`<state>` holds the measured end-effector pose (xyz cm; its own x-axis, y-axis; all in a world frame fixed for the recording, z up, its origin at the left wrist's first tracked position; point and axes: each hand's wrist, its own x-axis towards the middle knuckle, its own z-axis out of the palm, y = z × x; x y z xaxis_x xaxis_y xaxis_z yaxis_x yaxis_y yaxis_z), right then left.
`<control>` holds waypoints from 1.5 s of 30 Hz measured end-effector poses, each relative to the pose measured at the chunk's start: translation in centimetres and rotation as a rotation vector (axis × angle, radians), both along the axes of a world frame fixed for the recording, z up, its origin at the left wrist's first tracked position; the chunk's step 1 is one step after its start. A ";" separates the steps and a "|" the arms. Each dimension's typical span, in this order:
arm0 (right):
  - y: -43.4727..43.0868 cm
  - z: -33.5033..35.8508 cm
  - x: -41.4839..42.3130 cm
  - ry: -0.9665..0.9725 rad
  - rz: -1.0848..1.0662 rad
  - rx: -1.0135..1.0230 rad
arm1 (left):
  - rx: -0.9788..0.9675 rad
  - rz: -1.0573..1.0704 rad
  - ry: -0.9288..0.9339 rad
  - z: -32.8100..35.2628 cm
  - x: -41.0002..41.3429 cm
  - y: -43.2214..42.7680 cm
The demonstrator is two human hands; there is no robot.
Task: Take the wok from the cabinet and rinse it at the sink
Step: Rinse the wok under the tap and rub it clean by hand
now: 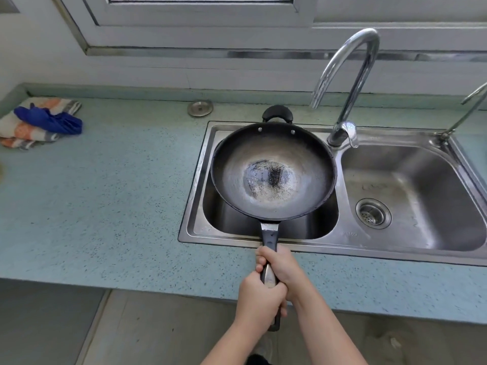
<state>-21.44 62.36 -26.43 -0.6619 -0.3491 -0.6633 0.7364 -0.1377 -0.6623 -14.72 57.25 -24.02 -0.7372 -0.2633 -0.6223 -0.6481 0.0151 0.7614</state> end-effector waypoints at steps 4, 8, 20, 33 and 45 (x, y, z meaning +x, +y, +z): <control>0.3 -0.5 0.2 -0.021 0.005 0.006 | -0.006 -0.009 -0.028 -0.4 0.1 0.2; 0.2 -0.7 0.4 -0.023 0.016 0.023 | -0.013 -0.018 -0.024 -0.7 0.3 0.2; 0.5 -1.3 0.4 0.006 0.061 0.178 | -0.164 -0.063 0.066 -2.6 0.7 0.4; 0.8 -0.6 2.0 0.015 0.056 0.182 | -0.282 -0.087 0.172 -3.1 1.5 -0.7; 1.4 3.1 5.3 0.258 0.062 0.625 | -0.731 -0.542 0.451 -1.4 1.4 -3.7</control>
